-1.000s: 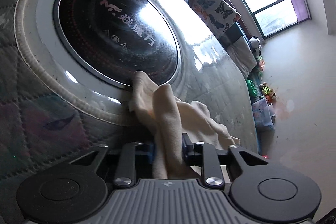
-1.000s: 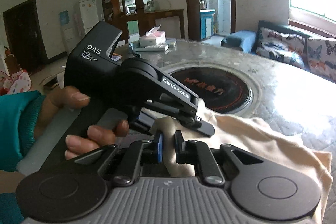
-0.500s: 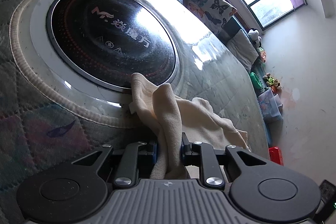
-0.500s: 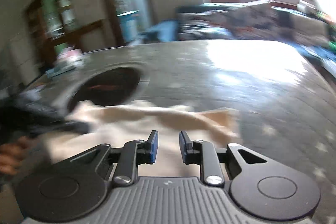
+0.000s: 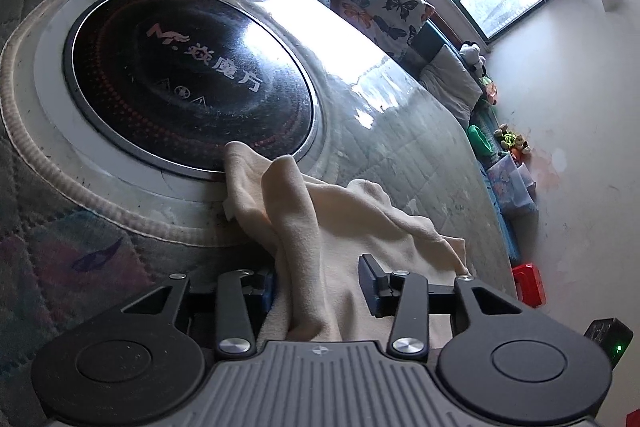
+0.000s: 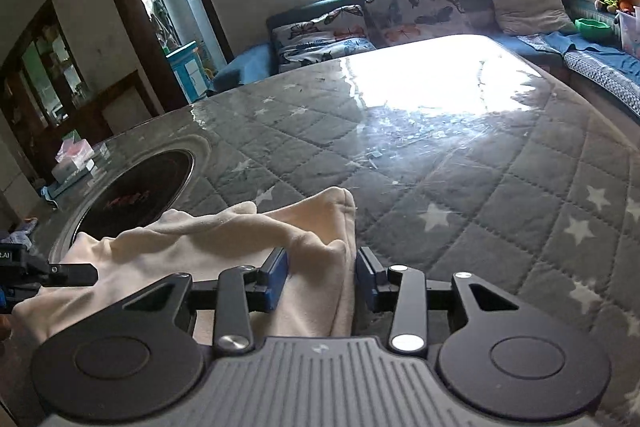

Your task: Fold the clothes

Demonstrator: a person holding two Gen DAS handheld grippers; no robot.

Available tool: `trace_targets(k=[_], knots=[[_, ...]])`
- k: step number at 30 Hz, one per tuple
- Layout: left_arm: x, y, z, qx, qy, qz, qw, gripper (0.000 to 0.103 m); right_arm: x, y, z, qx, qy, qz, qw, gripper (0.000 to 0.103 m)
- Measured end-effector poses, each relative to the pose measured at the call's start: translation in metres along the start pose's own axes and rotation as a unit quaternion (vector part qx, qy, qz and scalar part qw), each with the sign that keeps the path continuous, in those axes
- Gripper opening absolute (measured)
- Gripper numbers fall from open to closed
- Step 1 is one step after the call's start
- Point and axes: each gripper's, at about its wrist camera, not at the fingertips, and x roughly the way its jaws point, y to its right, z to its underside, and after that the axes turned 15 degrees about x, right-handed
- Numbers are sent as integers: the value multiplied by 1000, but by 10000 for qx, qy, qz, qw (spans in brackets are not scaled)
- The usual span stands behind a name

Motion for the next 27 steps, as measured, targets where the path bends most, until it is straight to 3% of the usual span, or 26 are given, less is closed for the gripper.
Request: trace_targets(k=[2, 6, 17, 27], knots=[[0, 1, 0, 51, -5, -20, 10000, 44, -2, -3, -1, 54, -19, -67, 10000, 27], [0, 4, 0, 229, -39, -215, 9995, 24, -11, -6, -3, 143, 23, -179, 9997, 11], [3, 38, -14, 1074, -23, -345, 9936, 17, -51, -17, -14, 66, 537, -386, 9978, 8], [33, 98, -30, 1658, -77, -75, 9861, 17, -93, 3, -35, -9, 1048, -54, 9945, 8]])
